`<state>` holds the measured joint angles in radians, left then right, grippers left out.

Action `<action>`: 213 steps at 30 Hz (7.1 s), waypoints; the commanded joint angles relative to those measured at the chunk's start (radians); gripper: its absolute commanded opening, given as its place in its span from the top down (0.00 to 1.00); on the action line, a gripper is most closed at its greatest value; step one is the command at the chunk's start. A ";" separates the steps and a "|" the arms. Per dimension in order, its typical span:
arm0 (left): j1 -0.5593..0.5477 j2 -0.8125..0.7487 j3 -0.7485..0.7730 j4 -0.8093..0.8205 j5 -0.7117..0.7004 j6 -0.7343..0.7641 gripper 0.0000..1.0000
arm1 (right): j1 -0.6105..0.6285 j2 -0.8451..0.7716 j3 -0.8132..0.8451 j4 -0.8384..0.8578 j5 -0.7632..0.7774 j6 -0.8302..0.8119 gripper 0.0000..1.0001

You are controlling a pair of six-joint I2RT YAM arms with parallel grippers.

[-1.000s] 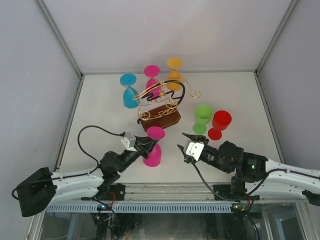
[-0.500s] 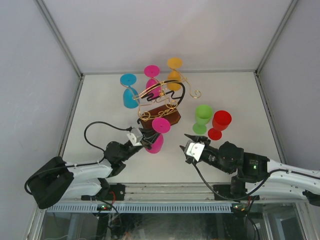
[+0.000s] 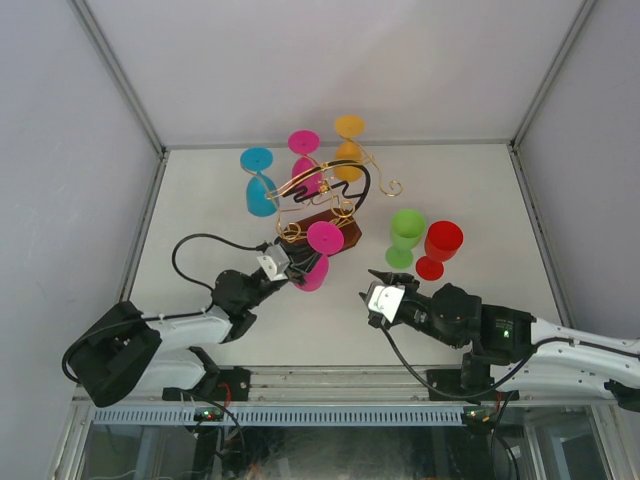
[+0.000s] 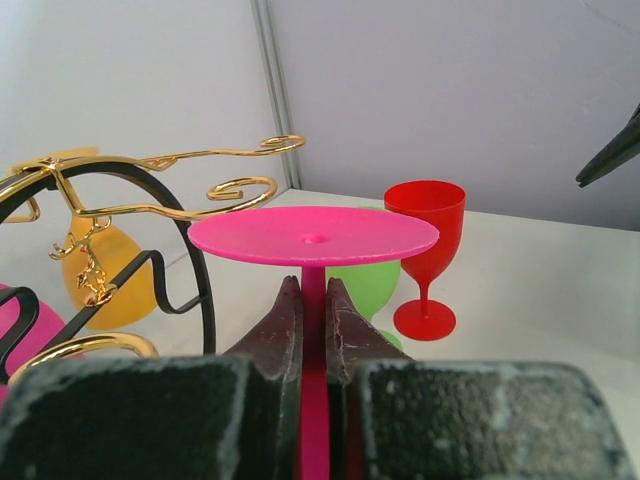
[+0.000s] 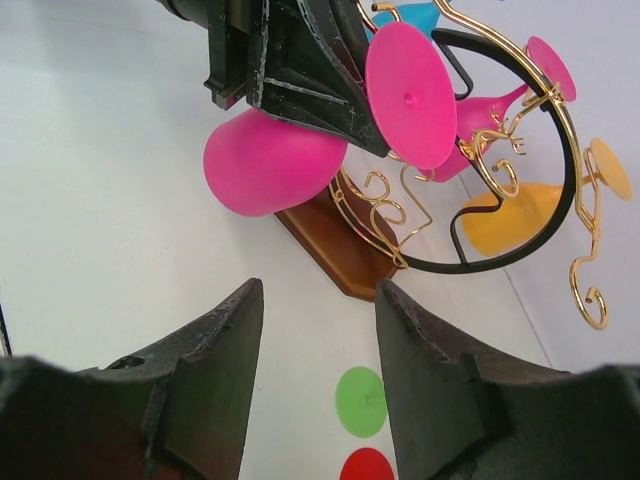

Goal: Place the wine glass upside down on the wine glass rack
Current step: Turn the wine glass upside down at the wine rack, then pick up the wine glass at the center of the board.

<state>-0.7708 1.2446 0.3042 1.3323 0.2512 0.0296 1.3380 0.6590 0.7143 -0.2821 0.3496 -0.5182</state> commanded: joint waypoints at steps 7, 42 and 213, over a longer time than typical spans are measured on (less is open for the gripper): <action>0.034 0.016 0.004 0.137 -0.001 -0.009 1.00 | 0.010 0.012 0.015 0.043 0.004 0.009 0.52; 0.079 0.047 -0.048 0.177 -0.024 -0.018 1.00 | 0.010 0.040 0.023 0.047 -0.003 0.004 0.52; 0.157 -0.844 0.196 -1.746 -0.536 -0.592 0.00 | -0.948 0.140 0.311 -0.419 -0.383 0.804 0.04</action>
<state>-0.6113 0.4026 0.4099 -0.3244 -0.2493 -0.5240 0.4522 0.7853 0.9833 -0.6769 0.0441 0.2726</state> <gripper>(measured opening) 0.996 0.922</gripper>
